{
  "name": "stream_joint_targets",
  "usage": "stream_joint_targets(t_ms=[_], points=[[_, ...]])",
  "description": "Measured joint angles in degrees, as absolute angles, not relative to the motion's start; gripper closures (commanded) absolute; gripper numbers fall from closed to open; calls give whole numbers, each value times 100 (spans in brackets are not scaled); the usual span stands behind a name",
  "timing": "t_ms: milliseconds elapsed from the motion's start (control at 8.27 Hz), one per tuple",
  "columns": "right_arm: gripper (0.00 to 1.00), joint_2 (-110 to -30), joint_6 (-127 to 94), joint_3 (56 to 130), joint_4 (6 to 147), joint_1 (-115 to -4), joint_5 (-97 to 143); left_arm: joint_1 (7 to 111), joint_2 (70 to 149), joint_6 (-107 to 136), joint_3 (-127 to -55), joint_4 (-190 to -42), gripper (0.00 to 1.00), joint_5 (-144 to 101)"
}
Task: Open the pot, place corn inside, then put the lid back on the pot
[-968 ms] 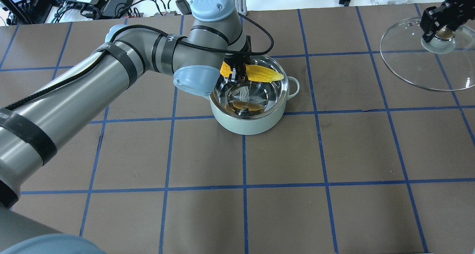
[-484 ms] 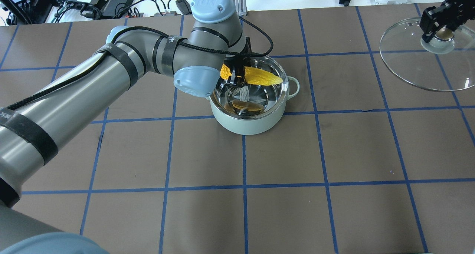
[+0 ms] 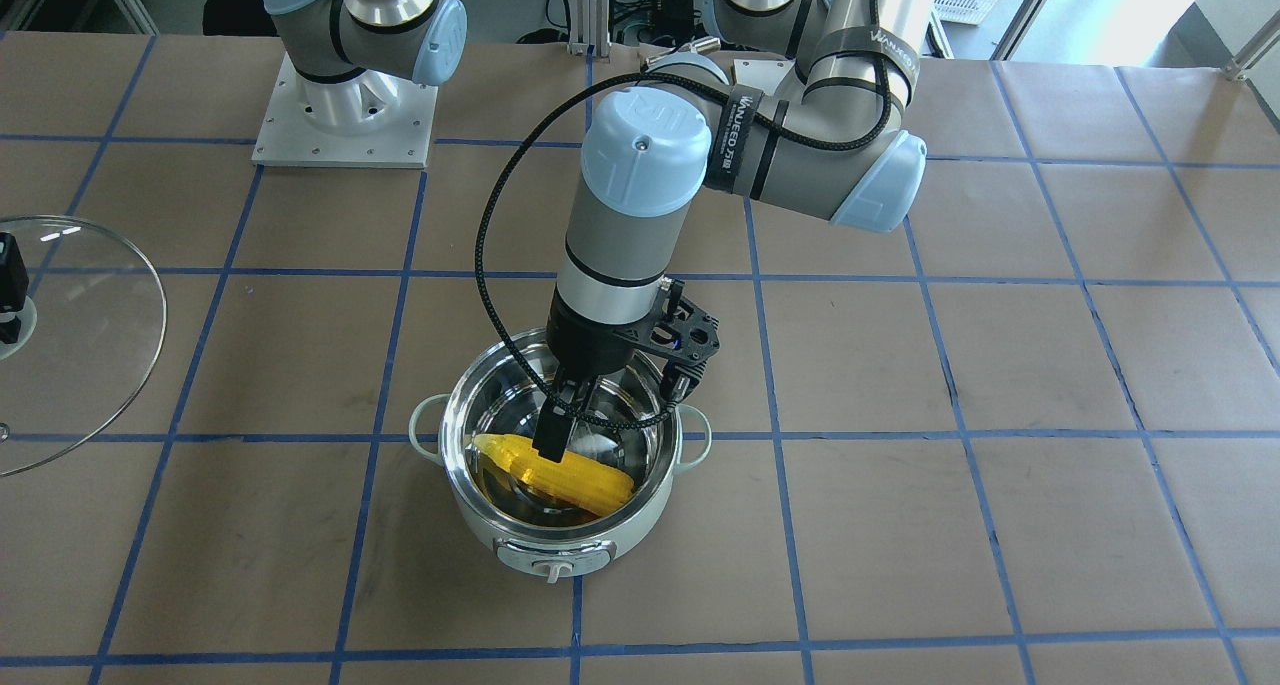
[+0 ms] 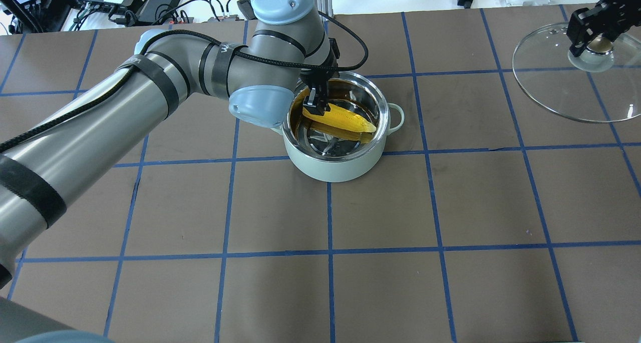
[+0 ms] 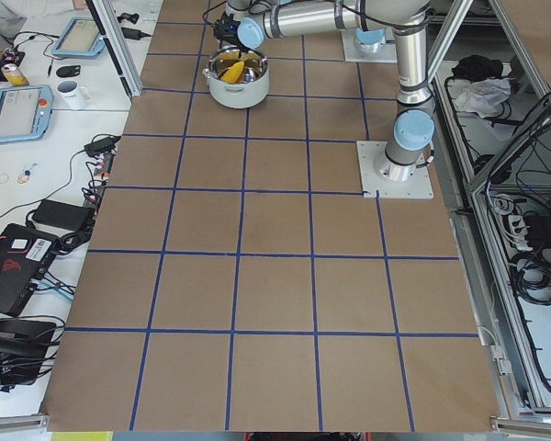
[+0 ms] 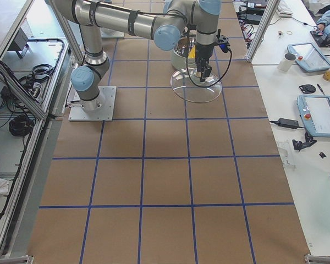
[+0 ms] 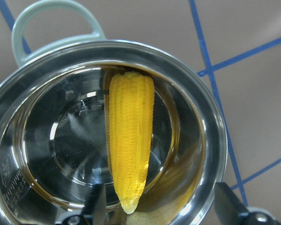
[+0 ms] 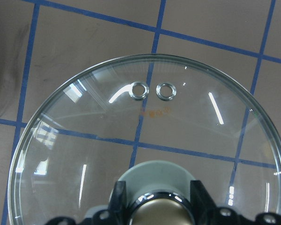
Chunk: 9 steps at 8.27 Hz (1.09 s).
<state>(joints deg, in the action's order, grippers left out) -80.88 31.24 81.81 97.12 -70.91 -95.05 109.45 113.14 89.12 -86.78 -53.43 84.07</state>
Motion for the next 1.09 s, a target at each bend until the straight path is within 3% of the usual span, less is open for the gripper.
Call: stream_joint_targets(t_ms=[363,1089], points=[[92,-8071,2735,8071,9887,-7389,-9368,10633,10925,6713,-8639,-5521,0,8456],[91,-7611,69,7962,10344,-9286,-9379,8938,10127,2075,-8625,-6678,0,9177]])
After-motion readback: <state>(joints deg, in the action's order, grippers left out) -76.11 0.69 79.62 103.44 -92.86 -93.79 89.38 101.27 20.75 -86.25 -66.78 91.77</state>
